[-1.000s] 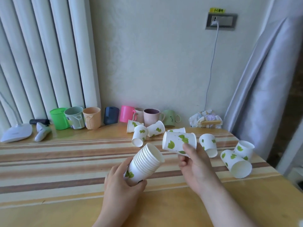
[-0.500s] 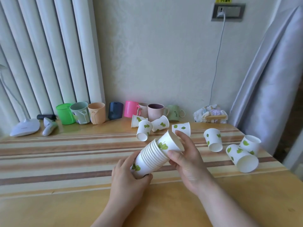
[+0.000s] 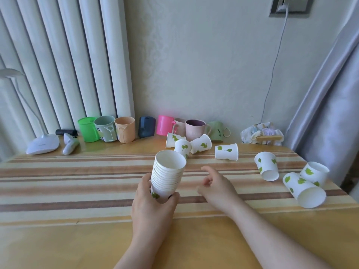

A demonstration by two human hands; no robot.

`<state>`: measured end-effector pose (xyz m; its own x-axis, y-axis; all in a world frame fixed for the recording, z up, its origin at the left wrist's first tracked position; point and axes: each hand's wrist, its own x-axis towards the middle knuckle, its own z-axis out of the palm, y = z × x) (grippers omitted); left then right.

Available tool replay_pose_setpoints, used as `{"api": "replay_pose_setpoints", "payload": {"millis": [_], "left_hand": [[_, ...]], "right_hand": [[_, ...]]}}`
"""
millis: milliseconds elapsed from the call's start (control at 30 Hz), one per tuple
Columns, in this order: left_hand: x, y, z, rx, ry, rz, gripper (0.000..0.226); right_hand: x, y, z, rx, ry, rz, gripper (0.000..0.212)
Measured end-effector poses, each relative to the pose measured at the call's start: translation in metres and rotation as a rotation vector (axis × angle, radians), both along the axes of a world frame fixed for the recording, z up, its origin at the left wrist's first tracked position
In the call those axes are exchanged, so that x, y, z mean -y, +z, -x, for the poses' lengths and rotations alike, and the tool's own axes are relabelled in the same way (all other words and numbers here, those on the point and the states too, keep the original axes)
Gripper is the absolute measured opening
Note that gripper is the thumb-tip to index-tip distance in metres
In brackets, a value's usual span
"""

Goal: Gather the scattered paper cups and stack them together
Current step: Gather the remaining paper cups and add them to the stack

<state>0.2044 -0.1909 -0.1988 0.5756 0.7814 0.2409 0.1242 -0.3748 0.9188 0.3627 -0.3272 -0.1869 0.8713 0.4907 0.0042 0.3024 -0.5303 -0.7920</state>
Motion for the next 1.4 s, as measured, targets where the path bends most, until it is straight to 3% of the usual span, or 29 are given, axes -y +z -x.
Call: {"api": "replay_pose_setpoints", "payload": {"millis": [133,267,400,533,733,833,900,967,1133,1233,1400], "left_hand": [[0.001,0.000,-0.003,-0.023,-0.012,0.050,0.068],[0.002,-0.003,-0.005,-0.051,-0.020,0.049,0.062],[0.002,-0.004,-0.006,-0.048,-0.004,0.043,0.062],[0.002,-0.002,-0.007,-0.059,0.008,0.054,0.063],[0.005,0.004,-0.005,-0.079,0.003,0.053,0.064],[0.007,0.008,-0.003,-0.093,-0.003,0.038,0.067],[0.008,0.010,-0.003,-0.100,-0.009,0.026,0.067],[0.009,0.013,-0.002,-0.114,-0.020,0.000,0.068],[0.013,0.017,0.001,-0.130,-0.040,-0.043,0.072],[0.015,0.018,0.002,-0.130,-0.047,-0.067,0.078],[0.015,0.018,0.002,-0.119,-0.051,-0.084,0.076]], "right_hand": [[-0.047,0.015,-0.031,-0.106,-0.065,-0.010,0.079],[-0.095,0.016,-0.055,-0.140,-0.180,-0.188,0.070],[-0.134,0.027,-0.074,-0.281,-0.317,-0.221,0.092],[-0.151,0.019,-0.076,-0.175,-0.361,-0.108,0.076],[-0.123,0.019,-0.064,-0.246,-0.094,-0.176,0.098],[-0.094,0.016,-0.056,-0.250,0.057,-0.236,0.044],[-0.072,0.014,-0.048,-0.288,0.063,-0.282,0.026],[-0.052,0.014,-0.043,-0.391,0.038,-0.425,0.024],[-0.013,0.034,-0.016,-0.868,-0.044,-1.067,0.042],[-0.006,0.049,0.006,-0.851,0.134,-1.162,0.045],[-0.008,0.053,0.024,-0.617,0.416,-1.039,0.054]]}}
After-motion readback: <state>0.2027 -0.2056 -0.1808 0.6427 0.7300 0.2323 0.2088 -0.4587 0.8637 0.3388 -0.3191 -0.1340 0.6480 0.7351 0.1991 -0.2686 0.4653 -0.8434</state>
